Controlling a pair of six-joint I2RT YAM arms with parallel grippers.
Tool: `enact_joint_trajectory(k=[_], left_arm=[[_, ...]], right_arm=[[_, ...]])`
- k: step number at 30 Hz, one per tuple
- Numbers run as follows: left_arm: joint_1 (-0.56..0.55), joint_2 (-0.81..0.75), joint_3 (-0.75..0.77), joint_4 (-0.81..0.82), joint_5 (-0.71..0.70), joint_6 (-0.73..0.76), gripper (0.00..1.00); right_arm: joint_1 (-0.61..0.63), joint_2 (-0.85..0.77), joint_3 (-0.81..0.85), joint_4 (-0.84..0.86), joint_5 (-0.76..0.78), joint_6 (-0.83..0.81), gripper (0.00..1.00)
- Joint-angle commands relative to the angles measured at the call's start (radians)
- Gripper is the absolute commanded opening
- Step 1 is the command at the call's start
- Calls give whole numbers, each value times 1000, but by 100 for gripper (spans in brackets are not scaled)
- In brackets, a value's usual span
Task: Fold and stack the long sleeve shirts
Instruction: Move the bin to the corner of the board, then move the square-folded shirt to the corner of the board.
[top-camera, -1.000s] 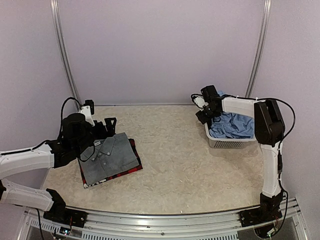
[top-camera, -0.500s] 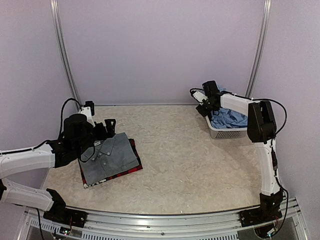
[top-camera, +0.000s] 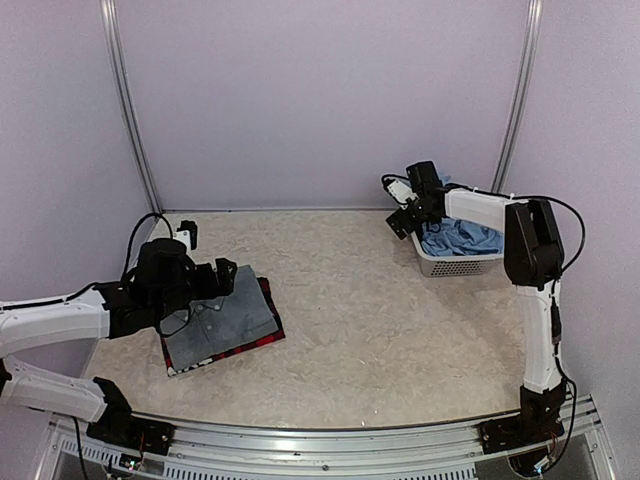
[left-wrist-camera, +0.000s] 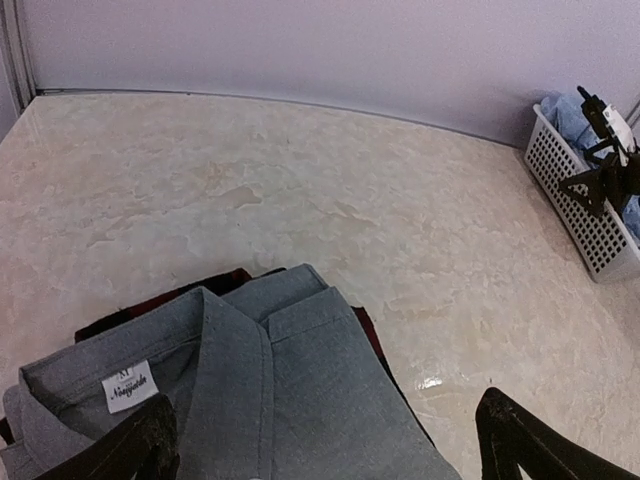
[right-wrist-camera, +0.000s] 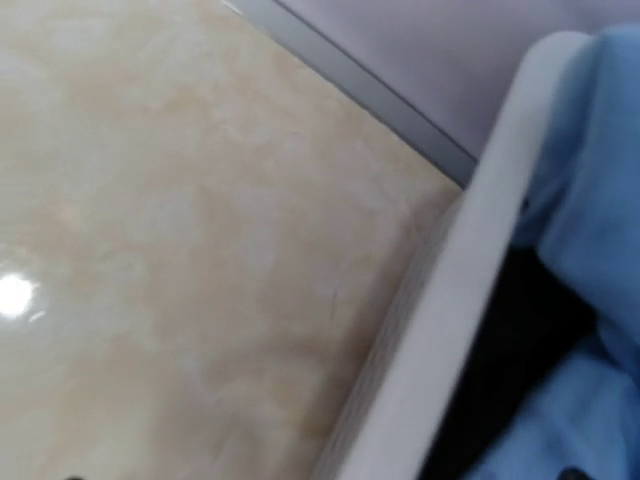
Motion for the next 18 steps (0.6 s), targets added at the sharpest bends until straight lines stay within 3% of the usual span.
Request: enact_joint_trajectory(k=[1, 6, 11, 18], left_arm=[[-99, -49, -31, -164, -9, -125, 99], [-270, -75, -84, -253, -78, -317, 99], [-452, -52, -110, -284, -122, -529, 99], [-483, 48, -142, -312, -99, -640, 99]], right_arm=[[55, -168, -104, 81, 61, 59, 100], [103, -256, -174, 77, 190, 98, 99], [129, -327, -210, 46, 218, 140, 99], [148, -389, -269, 41, 221, 158, 99]])
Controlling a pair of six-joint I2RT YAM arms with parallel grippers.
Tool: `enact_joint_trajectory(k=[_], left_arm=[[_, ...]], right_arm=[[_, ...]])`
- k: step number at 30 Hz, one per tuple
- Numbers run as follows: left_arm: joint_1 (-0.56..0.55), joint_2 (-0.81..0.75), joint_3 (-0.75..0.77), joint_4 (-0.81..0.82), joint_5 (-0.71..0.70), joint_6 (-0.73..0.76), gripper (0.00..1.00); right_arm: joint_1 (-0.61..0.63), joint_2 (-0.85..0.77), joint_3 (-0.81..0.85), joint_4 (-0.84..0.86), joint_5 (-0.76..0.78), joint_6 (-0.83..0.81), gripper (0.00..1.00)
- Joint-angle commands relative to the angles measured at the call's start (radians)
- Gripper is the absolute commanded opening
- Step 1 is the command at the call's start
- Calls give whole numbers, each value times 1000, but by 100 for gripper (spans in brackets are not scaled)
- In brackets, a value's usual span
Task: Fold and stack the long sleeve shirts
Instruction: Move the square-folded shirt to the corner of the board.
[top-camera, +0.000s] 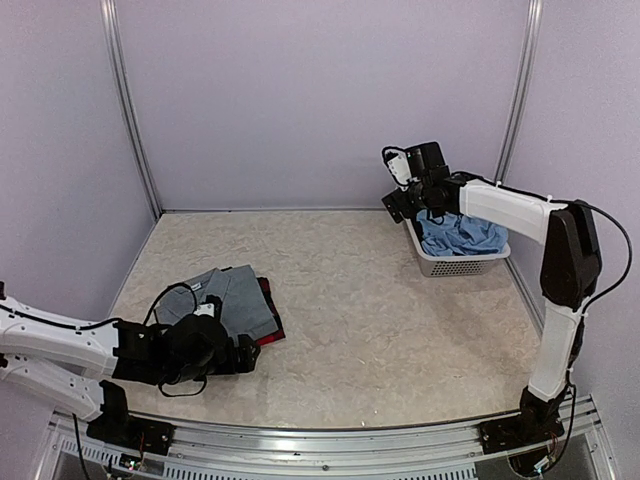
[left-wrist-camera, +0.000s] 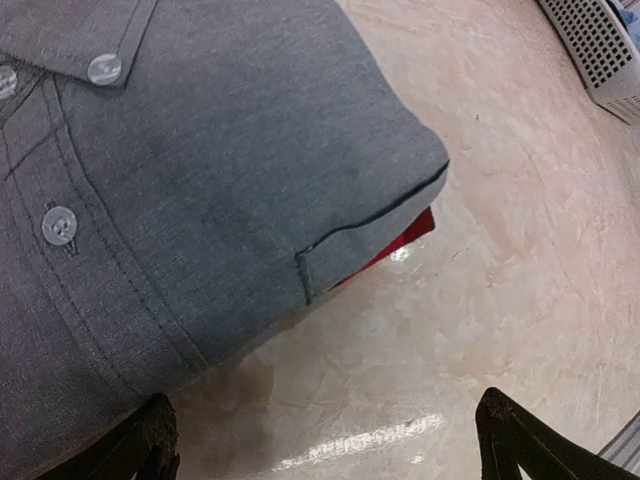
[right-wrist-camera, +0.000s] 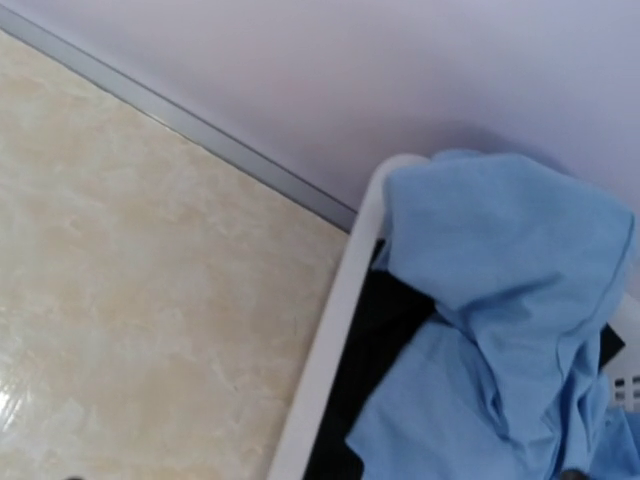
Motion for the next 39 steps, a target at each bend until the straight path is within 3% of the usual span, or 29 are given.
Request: enact_joint_trajectory(k=[1, 7, 24, 31, 39], left_arm=[[-4, 42, -19, -56, -11, -106, 99], [20, 27, -47, -78, 24, -107, 98], [375, -14, -107, 38, 139, 86, 99], [565, 121, -65, 231, 185, 187, 99], [667, 417, 179, 310, 198, 329, 99]], right_arm=[[14, -48, -44, -12, 25, 33, 99], [13, -48, -71, -8, 38, 32, 99], [14, -42, -84, 2, 21, 39, 100], [16, -72, -122, 8, -4, 54, 99], [20, -129, -181, 11, -16, 65, 100]])
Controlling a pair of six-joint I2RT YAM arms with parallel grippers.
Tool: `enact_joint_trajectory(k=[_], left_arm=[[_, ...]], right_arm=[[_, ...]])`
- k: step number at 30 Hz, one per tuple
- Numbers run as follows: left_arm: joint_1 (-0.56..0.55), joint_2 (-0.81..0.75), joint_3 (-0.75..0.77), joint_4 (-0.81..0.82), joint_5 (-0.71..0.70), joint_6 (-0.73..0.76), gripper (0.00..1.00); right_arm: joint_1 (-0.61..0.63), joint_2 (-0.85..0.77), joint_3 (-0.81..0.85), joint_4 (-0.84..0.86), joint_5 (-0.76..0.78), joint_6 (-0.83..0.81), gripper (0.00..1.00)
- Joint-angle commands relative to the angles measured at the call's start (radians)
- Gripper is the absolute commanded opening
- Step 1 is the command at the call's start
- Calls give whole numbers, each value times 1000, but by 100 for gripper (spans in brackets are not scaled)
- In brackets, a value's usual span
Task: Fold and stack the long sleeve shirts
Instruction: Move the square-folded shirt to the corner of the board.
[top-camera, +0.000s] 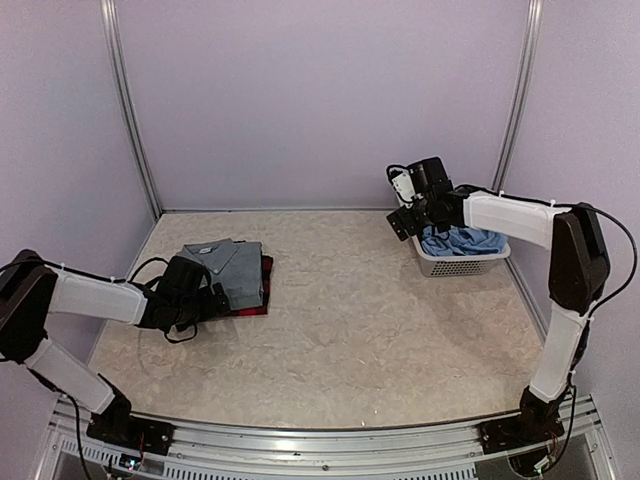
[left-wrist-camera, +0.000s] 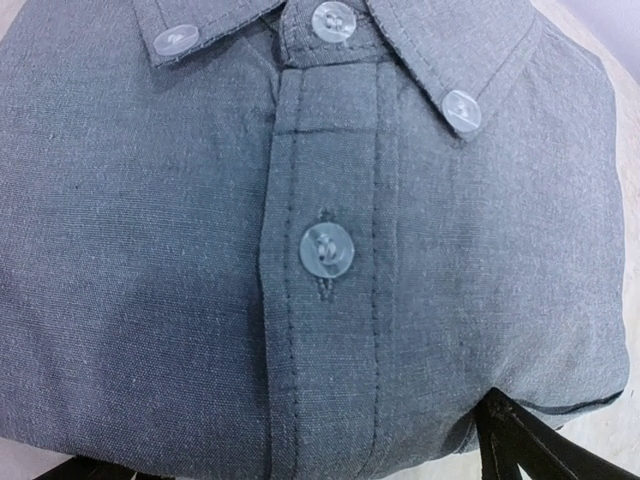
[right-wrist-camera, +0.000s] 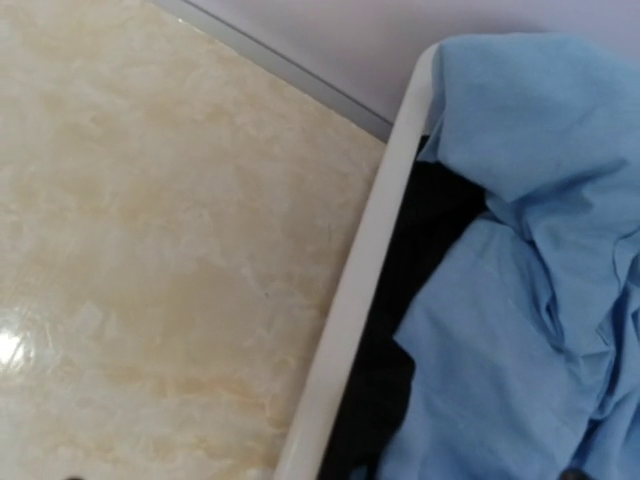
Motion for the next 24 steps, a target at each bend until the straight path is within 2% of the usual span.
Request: enact_joint_trajectory(k=[1, 6, 10, 14, 19, 24], left_arm=[[32, 129, 133, 73, 5, 110, 99], [3, 93, 134, 45, -24, 88, 99], [-107, -10, 119, -1, -111, 68, 99], [-202, -30, 184, -33, -153, 83, 99], [-232, 110, 358, -110, -229, 183, 99], [-247, 333, 561, -178, -279, 281, 99]], right_arm=[[14, -80, -37, 9, -15, 26, 100], [22, -139, -104, 14, -55, 62, 100], [28, -182, -152, 26, -104, 92, 100], [32, -202, -165, 27, -129, 112, 99], [38, -208, -170, 30, -174, 132, 99], [43, -209, -174, 18, -179, 136, 100]])
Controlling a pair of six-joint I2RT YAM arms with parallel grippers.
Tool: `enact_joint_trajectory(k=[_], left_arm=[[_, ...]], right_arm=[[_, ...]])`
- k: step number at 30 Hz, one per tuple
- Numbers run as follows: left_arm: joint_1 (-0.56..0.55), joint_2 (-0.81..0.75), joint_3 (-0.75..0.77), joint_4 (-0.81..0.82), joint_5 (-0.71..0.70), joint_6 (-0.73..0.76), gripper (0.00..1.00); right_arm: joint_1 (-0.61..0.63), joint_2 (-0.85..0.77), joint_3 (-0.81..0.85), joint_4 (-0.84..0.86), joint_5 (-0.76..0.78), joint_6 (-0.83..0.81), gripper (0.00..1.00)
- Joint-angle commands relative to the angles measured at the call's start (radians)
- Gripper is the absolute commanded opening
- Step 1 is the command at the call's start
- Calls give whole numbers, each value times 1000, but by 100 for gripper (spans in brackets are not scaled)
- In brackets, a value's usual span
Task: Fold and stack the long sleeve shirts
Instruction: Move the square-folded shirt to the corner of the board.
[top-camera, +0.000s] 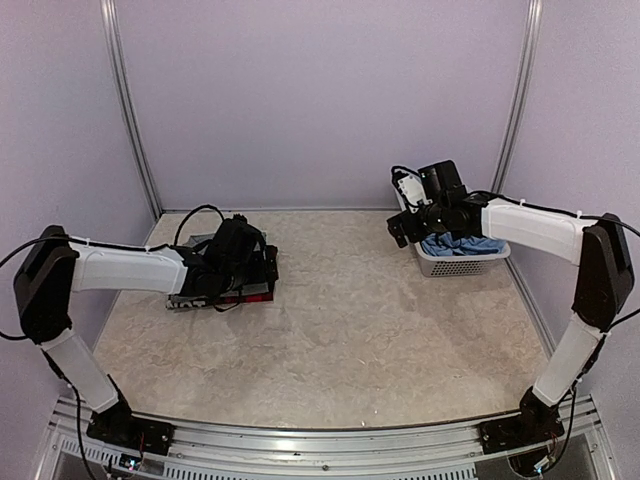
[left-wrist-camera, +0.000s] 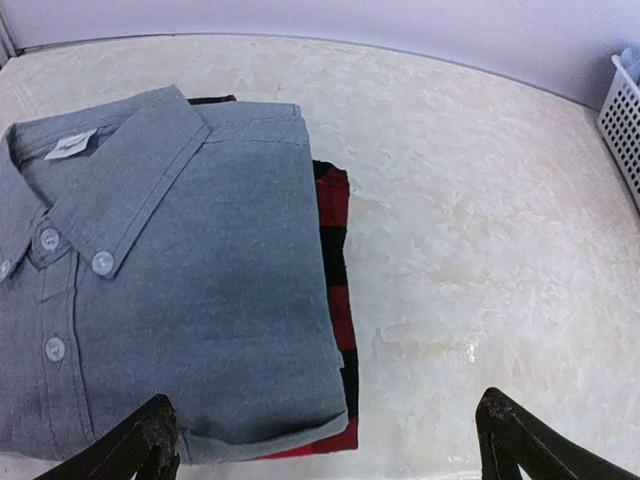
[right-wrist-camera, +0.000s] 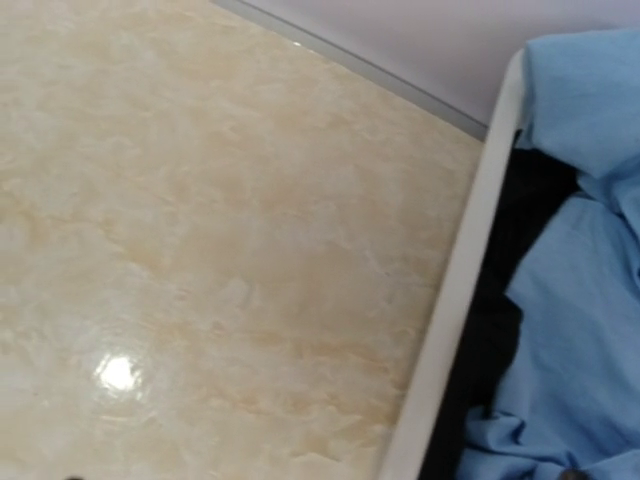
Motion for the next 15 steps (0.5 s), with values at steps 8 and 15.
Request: enact_joint_trajectory(k=[8, 15], left_arm=[[-26, 394, 327, -237, -244, 155, 99], [-13, 479, 330, -321, -366, 169, 98]], right_arm=[[19, -58, -46, 11, -23, 24, 99], [21, -42, -59, 23, -49, 39, 99]])
